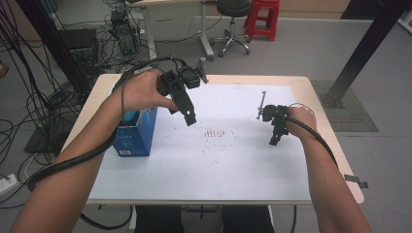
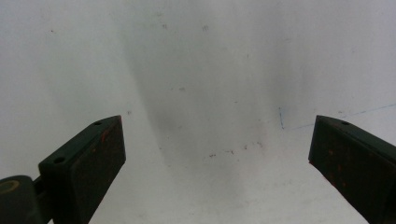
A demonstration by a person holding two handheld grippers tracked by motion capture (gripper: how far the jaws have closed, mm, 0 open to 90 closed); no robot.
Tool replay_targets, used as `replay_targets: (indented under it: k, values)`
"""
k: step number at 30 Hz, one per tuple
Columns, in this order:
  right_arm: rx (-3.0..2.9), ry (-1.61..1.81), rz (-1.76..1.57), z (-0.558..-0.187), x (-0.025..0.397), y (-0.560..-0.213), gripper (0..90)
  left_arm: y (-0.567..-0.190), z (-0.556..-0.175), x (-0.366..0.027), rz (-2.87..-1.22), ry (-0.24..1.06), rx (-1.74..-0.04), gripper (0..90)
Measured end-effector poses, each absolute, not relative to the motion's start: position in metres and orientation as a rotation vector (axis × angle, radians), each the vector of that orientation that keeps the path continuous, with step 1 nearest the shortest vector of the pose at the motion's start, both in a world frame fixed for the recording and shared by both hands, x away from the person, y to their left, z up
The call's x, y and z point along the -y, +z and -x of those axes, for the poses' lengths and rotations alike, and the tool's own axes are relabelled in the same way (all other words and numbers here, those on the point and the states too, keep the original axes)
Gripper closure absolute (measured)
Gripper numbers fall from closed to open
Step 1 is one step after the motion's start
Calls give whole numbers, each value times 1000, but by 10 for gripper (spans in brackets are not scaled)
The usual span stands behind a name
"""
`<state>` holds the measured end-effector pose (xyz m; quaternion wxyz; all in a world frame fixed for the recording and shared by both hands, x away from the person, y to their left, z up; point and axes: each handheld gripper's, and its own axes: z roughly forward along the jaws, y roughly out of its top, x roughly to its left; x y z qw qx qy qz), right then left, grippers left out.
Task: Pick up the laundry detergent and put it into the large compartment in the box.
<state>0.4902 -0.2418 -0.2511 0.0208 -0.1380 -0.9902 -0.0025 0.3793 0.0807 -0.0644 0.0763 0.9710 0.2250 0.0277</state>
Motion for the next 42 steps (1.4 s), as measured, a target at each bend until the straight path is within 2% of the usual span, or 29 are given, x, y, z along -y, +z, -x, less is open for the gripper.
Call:
replay_targets:
  k: [12, 42]
  values:
    - [3071, -11, 431, -489, 242, -252, 36, -73, -367, -59, -2958, 83, -580, 62]
    - [3071, -11, 407, -491, 236, -257, 35, -78, -367, -61, -2956, 80, -603, 61]
